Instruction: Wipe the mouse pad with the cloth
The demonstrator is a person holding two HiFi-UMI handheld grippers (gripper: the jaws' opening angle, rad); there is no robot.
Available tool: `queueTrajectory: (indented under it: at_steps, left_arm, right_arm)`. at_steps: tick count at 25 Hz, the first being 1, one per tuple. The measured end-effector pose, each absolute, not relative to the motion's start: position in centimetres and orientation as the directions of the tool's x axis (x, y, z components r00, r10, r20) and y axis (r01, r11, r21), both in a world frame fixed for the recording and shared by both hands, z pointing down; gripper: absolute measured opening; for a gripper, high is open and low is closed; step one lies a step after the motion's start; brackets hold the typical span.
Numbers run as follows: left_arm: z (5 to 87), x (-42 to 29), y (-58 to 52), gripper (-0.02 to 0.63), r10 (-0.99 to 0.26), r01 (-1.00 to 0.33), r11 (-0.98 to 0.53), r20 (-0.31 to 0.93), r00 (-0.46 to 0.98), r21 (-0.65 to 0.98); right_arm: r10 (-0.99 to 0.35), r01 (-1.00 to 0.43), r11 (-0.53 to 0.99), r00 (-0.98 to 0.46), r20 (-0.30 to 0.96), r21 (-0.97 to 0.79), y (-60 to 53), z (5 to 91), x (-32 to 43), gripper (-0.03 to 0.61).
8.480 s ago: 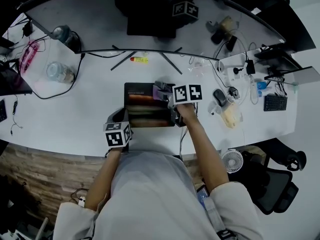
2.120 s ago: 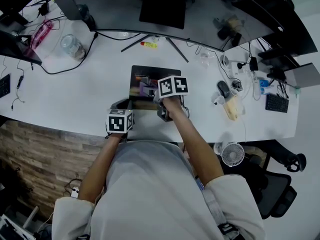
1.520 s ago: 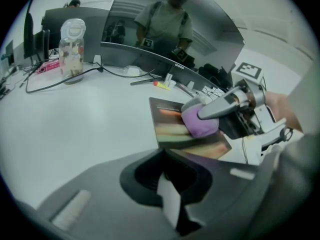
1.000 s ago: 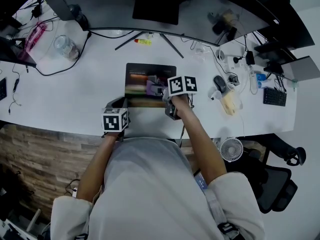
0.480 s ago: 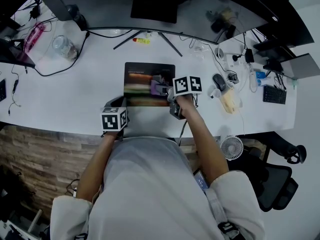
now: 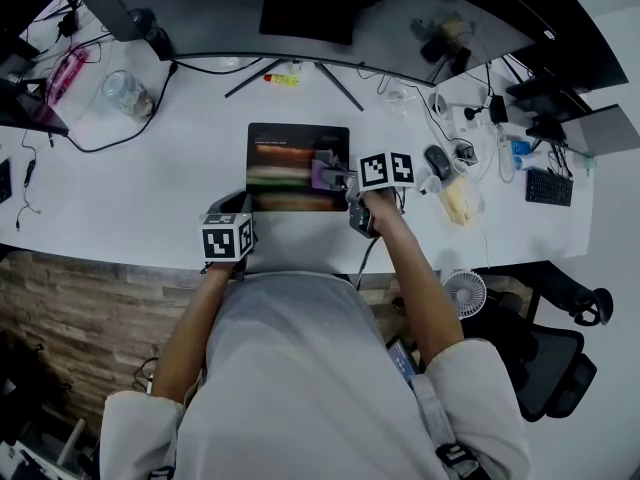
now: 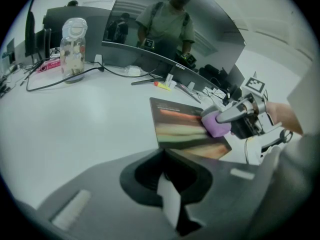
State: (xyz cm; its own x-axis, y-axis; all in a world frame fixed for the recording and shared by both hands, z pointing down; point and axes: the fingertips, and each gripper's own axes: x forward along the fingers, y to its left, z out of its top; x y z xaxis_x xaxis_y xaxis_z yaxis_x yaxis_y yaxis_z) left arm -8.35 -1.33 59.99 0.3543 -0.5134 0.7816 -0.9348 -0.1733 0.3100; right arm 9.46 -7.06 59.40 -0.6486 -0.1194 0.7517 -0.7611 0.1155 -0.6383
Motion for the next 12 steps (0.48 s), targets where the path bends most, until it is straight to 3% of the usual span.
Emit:
queueTrajectory:
  at_steps: [12]
  left_arm:
    - [59.9,-8.3,-1.4,0.0,-0.511,-0.935,-0.173,0.783,0.355,0.311]
  right_arm:
    - [-0.123,-0.772,0.115,-0.635,0.763,-0.625,-7.1,59.4,12.0,0.178]
